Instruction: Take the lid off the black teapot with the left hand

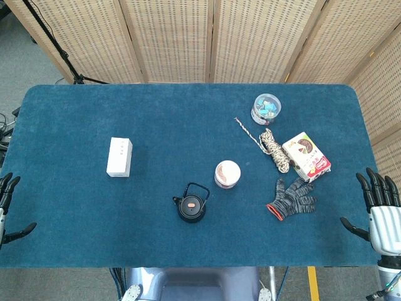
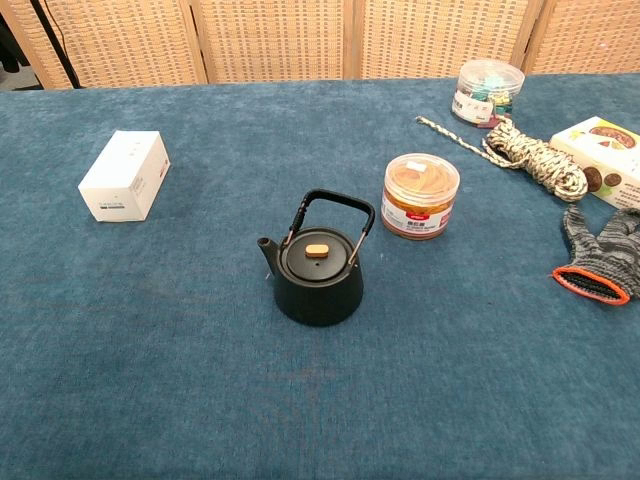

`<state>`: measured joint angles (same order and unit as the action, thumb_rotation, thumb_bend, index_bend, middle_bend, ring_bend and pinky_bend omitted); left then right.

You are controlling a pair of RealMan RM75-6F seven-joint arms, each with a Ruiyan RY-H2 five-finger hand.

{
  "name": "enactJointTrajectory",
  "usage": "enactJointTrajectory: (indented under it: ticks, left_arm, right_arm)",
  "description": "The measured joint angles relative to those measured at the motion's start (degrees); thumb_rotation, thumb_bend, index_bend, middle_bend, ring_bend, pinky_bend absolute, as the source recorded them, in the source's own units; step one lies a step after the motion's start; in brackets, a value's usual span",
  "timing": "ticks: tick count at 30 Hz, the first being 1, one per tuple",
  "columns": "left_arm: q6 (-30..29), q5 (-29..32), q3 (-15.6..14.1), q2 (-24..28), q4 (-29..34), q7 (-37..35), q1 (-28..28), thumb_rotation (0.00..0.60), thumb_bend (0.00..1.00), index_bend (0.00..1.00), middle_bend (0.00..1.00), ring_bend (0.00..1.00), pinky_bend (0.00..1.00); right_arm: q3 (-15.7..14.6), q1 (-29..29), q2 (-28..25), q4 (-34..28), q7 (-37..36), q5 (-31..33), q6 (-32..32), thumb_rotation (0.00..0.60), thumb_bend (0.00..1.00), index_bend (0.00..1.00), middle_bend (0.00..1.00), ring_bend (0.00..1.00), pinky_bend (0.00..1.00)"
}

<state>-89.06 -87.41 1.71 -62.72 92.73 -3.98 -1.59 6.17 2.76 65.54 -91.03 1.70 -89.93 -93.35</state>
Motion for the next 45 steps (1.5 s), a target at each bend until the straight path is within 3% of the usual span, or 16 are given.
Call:
enactJointTrajectory:
  ticks: [31,33,38,45]
  left_arm:
    - [0.5,-2.4,-0.7,-0.2,-0.3,-0.3,-0.8,0.600,0.03,0.00,0.00,0.00,0.00]
    - [1.0,-3.6,-0.8,-0.1,0.1,-0.3,-1.6,0.600,0.07,0.03,0.00,0.00,0.00]
    - [3.6,-8.9,-0.6,0.9,2.9,0.6,-5.5,0.600,0.11,0.26,0.00,0.00,0.00]
    - [13.5,-10.9,0.9,2.0,14.0,7.5,-13.0,0.600,0.20,0.42,0.00,0.00,0.00]
  right_arm:
    - [0.6,-0.6,-1.1,-0.2,-2.1,0.8,-0.8,0.600,0.00,0.00,0.00,0.00,0.00]
    - [0.5,-0.5,-1.1,-0.2,-2.1,0.8,-0.7,0.600,0.00,0.00,0.00,0.00,0.00]
    - [0.2,-0.6,-1.2,-0.4,-2.2,0.3,-0.6,0.600,0.00,0.00,0.00,0.00,0.00]
    - [0.5,-0.3,-1.2,-0.2,-2.8,1.5,0.5,0.600,0.00,0.00,0.00,0.00,0.00]
